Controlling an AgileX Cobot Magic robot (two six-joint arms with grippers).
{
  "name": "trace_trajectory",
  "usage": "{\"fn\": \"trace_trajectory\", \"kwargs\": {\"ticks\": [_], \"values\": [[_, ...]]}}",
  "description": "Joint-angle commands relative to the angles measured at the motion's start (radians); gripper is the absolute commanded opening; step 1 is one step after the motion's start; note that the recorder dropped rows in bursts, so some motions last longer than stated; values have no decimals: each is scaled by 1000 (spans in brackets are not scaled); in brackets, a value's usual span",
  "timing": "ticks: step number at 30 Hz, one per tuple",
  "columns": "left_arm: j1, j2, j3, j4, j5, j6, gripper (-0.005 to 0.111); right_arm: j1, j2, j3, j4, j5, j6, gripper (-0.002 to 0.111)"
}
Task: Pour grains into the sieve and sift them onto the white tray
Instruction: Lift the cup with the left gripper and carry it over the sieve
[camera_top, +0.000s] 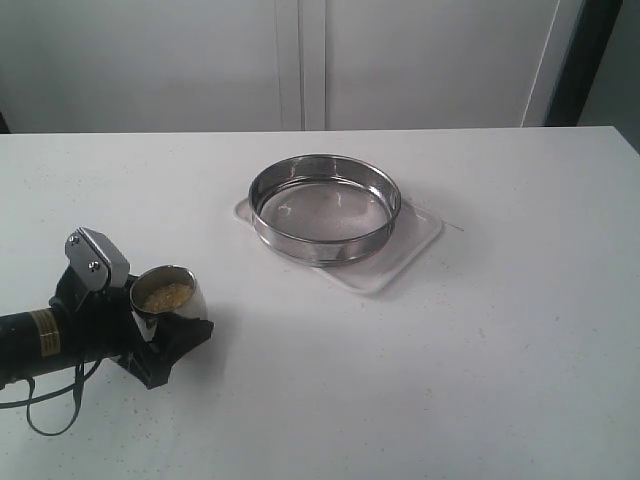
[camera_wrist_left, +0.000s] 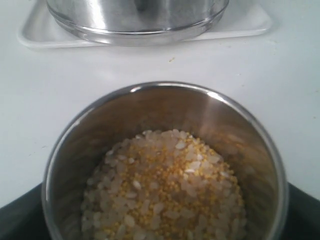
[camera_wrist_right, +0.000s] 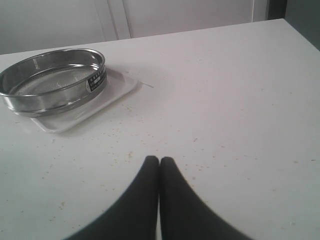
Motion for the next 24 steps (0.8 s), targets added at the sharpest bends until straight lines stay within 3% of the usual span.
{"fn": "trace_trajectory", "kwargs": {"ticks": [1,8,17,19,24], "values": [[-3,-27,-1,-11,-7,-21,0,2,-4,7,-7,-15,3,0],[-3,-188,-1,-83,-1,-214,0,2,-4,7,-7,-15,3,0],[-3,-368,-20,-123,281,-314,0,2,-4,7,-7,-15,20,0],[-3,-403,-50,-93,382,-377,0,2,-4,7,-7,-15,20,0],[-3,-444,-143,24,473,-519,0,2,-4,7,-7,-15,20,0]]}}
